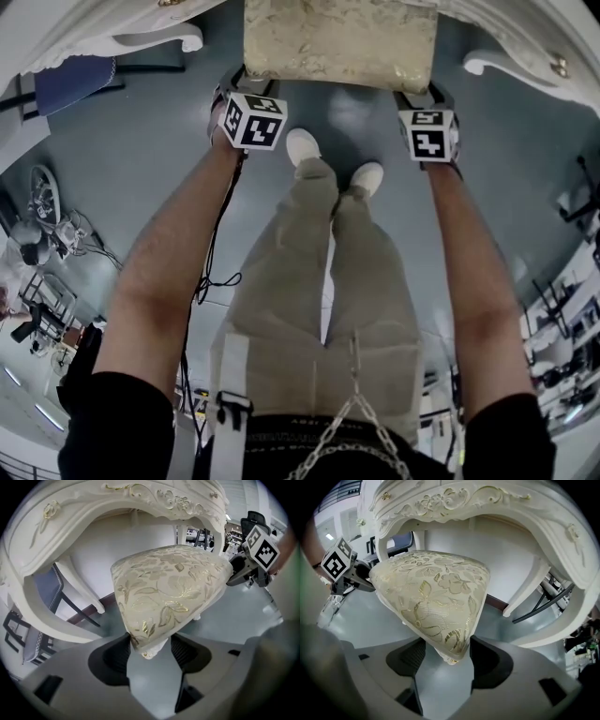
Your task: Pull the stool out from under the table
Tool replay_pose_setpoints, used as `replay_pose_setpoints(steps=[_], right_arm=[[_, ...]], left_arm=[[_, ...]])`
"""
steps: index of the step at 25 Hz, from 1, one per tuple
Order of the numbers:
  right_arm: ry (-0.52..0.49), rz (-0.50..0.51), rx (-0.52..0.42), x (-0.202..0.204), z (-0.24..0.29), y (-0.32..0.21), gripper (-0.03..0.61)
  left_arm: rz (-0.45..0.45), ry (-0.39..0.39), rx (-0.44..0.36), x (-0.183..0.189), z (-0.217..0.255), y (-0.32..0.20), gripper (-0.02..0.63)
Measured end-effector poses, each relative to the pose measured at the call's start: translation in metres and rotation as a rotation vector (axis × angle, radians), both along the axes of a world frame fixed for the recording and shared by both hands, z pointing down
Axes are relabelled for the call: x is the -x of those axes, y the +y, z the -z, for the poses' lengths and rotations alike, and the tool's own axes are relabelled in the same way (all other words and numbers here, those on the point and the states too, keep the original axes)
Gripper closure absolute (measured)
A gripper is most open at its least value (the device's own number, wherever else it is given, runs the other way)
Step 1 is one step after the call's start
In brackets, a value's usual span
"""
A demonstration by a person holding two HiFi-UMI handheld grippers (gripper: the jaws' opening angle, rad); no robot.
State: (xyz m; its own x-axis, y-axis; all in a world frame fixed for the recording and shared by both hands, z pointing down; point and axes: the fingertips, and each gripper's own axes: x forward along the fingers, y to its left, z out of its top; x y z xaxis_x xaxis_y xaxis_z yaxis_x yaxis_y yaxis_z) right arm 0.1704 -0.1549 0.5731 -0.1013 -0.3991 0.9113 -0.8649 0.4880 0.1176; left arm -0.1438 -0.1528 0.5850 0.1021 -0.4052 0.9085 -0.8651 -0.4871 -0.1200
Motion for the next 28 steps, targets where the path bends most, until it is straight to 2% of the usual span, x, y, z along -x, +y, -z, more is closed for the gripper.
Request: replay_pose_setpoints(steps=[7,24,26,28], right_arm=[[-0.007,0.016,-0.002,-0.006,-0.002,0.05,0.282],[-0.038,0.065,0.119,-0.016,-0.009,0.166,0.284],[-0.046,0.101,0.111,-0.02,-0.003,0.171,0.284],[-0.069,0.101,0.081,-0.026,0.013,0.172,0.284]], left_arm=[[0.011,0.009,0.012,-0.006,-0.002,0.06,0.344],[0.032,-0.065,0.123,-0.013,-0.006,0.178,0.344],[0.01,-0.091,0.096,-0.013,-0.001,0.183,0.344],[-0.004,-0.124,0.023,-0.013,0.013,0.183,0.344]])
